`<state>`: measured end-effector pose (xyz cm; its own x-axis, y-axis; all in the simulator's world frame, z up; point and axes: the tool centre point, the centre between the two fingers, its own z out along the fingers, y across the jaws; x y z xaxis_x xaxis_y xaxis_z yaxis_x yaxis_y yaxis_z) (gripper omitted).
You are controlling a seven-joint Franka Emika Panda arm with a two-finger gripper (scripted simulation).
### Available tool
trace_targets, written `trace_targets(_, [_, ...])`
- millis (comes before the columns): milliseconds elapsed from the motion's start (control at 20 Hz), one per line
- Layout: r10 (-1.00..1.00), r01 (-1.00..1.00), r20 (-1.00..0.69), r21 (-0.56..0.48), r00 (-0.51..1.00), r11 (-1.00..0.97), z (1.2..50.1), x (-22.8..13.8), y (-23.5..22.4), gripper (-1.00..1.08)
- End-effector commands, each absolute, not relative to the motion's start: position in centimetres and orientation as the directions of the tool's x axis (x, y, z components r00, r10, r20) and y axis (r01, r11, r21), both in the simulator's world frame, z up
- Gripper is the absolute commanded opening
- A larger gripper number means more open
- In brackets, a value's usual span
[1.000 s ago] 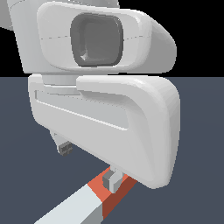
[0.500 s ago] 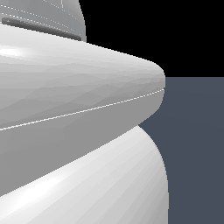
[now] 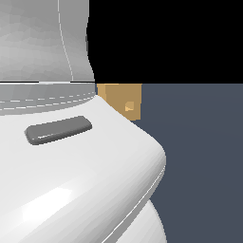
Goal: Insert the peg into the horizontal hole in a box.
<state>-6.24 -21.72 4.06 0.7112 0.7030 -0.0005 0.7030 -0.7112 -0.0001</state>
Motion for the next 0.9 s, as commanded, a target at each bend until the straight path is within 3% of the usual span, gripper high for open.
trace_targets(0, [0.702,0.702,0.0,0.0,0.712,-0.712,2.9,-6.3,-21.7,1.0])
trace_targets(300, [0.702,0.702,0.0,0.0,0.713,-0.713,1.9,-6.2,-21.7,1.0])
trace_targets(350, [0.702,0.702,0.0,0.0,0.713,-0.713,1.9,-6.2,-21.7,-1.0])
trace_targets(850, [0.701,0.701,0.0,0.0,0.713,-0.713,1.9,-6.2,-21.8,-1.0])
